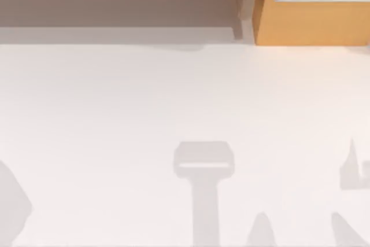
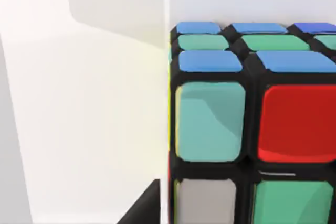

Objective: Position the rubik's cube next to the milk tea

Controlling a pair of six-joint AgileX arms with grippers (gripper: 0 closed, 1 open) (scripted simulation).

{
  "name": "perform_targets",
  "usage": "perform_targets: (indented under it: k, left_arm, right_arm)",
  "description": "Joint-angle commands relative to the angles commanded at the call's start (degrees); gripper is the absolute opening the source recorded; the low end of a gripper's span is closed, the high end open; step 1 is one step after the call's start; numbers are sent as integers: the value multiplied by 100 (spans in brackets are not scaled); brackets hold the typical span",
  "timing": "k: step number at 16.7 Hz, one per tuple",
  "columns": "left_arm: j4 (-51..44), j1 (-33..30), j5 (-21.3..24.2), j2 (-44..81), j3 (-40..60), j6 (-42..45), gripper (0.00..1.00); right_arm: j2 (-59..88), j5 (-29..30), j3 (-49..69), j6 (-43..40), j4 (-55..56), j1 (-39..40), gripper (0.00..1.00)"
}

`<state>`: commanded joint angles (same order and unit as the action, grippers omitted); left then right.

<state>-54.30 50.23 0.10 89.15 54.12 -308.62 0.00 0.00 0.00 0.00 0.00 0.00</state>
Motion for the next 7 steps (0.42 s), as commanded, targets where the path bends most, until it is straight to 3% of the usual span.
perform_targets:
  k: [2,7]
  left_arm:
    - [0,0,0,0,0,0,100]
    - [0,0,0,0,0,0,100]
  right_arm:
    - [0,0,0,0,0,0,100]
    - [0,0,0,0,0,0,100]
